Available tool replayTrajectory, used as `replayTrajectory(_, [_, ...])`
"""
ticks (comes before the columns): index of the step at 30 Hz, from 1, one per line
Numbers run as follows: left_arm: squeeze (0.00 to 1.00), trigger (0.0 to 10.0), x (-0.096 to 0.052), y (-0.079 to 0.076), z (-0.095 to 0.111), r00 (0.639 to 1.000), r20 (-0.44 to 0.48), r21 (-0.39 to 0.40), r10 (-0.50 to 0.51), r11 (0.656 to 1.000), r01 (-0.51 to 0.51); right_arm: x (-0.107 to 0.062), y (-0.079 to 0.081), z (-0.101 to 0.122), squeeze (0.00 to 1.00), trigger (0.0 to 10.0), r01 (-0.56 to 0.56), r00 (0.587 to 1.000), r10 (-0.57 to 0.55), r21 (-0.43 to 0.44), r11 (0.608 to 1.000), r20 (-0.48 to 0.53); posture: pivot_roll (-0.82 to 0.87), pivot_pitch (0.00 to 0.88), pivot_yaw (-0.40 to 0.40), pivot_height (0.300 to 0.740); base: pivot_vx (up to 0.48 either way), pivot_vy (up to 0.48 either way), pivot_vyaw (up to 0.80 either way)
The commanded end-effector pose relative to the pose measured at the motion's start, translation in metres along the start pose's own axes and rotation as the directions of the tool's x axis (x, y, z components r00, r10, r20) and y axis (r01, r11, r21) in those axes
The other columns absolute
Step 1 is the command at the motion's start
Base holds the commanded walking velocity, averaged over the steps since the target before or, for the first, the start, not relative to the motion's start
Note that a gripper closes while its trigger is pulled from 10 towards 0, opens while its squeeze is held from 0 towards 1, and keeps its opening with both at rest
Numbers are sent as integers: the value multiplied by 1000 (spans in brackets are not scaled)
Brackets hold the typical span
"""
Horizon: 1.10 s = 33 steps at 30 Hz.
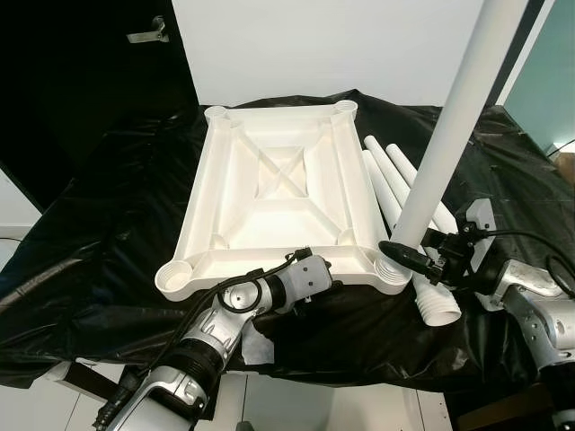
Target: Building children table
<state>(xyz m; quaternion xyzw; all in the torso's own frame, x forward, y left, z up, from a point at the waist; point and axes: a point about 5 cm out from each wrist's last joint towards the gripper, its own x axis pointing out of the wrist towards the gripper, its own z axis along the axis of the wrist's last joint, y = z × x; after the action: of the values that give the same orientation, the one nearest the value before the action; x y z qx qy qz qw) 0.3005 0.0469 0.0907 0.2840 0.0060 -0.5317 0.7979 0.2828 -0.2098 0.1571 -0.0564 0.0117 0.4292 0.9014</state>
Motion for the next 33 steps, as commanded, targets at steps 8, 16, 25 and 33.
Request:
replayTrajectory(8, [0, 10000, -4, -15, -23, 994, -97, -70, -43, 997, 36, 7, 31, -30, 0, 0, 146, 989, -148, 104, 984, 11, -77, 23, 16, 740, 0, 0, 0])
replayTrajectory(16, [0, 10000, -6, -16, -26, 994, -101, -73, -46, 997, 39, 5, 47, -35, 0, 0, 518, 851, -520, 48, 854, 77, -80, 26, 23, 740, 0, 0, 0])
replayTrajectory(25, [0, 10000, -3, -17, -22, 994, -91, -68, -59, 996, 53, -6, 49, -35, 0, 0, 844, 524, -850, 103, 527, 53, -88, 26, 31, 740, 0, 0, 0])
replayTrajectory(33, [0, 10000, -3, -17, -22, 994, -91, -64, -65, 996, 59, -4, 57, -36, 0, 863, 895, 441, -897, 58, 443, 41, -87, 28, 36, 740, 0, 0, 0])
